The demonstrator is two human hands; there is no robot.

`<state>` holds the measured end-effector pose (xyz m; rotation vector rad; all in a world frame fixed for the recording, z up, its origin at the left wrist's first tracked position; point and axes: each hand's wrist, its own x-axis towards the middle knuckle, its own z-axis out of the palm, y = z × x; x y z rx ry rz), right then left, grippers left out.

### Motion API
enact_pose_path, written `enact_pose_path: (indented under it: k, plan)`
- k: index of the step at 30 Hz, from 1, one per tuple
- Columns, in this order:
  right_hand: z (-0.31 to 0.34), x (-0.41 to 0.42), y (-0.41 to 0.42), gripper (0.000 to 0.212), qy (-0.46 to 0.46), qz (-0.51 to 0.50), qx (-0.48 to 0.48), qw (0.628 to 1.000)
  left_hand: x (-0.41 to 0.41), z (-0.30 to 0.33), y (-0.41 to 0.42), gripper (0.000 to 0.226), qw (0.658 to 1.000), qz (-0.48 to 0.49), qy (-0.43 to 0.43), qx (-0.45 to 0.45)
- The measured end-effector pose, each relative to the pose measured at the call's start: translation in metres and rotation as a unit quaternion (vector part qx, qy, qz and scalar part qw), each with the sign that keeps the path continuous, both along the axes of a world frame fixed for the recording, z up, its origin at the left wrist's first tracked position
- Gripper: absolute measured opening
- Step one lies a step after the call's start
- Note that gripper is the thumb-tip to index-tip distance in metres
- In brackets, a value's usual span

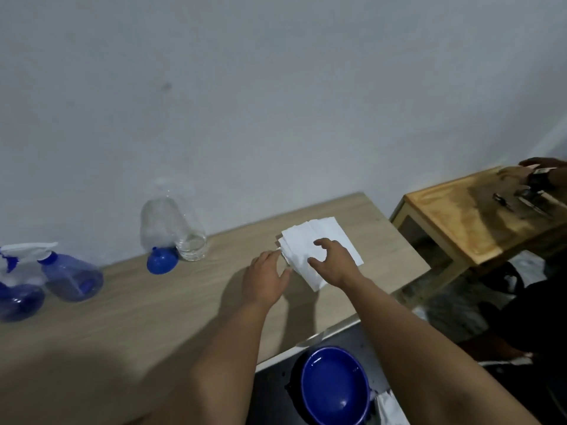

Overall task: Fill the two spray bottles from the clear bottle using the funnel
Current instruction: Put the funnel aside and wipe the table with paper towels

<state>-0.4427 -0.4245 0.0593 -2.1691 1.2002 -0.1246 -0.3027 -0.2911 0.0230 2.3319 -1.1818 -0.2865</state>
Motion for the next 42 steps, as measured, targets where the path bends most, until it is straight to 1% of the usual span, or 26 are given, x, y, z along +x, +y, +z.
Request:
enact_pose_path:
  k: [3, 9, 19, 23, 26, 28, 34, 40, 42]
  plan:
    - [-0.010, -0.014, -0.030, 0.056, 0.005, 0.018, 0.004, 1.000, -0.024, -0.014, -0.032, 0.053, 1.000, 0.002, 0.015, 0.014]
    - [-0.031, -0.023, -0.072, 0.056, 0.020, 0.055, 0.002, 0.998, -0.042, -0.031, -0.075, 0.054, 0.997, 0.053, 0.024, 0.040]
    - [-0.042, -0.009, -0.107, 0.047, -0.005, 0.085, 0.009, 0.996, -0.033, -0.058, -0.112, 0.053, 0.990, 0.099, -0.027, 0.102]
    - [-0.043, -0.006, -0.112, 0.043, -0.015, 0.088, 0.010, 0.996, -0.036, -0.061, -0.116, 0.051, 0.979, 0.145, -0.032, 0.137]
    - [-0.044, -0.004, -0.114, 0.043, -0.019, 0.089, 0.014, 0.996, -0.036, -0.070, -0.116, 0.056, 0.975, 0.131, -0.059, 0.169]
    - [-0.045, -0.004, -0.113, 0.043, -0.021, 0.090, 0.016, 0.996, -0.036, -0.076, -0.116, 0.059, 0.972, 0.140, -0.068, 0.178]
    - [-0.051, -0.003, -0.114, 0.042, -0.025, 0.083, 0.021, 0.996, -0.031, -0.084, -0.118, 0.065, 0.966, 0.192, -0.054, 0.164]
    - [-0.058, -0.007, -0.113, 0.041, -0.027, 0.076, 0.021, 0.996, -0.030, -0.083, -0.122, 0.045, 0.969, 0.225, -0.018, 0.104]
    - [-0.059, -0.008, -0.113, 0.041, -0.024, 0.076, 0.019, 0.997, -0.029, -0.079, -0.124, 0.036, 0.965, 0.248, -0.005, 0.081]
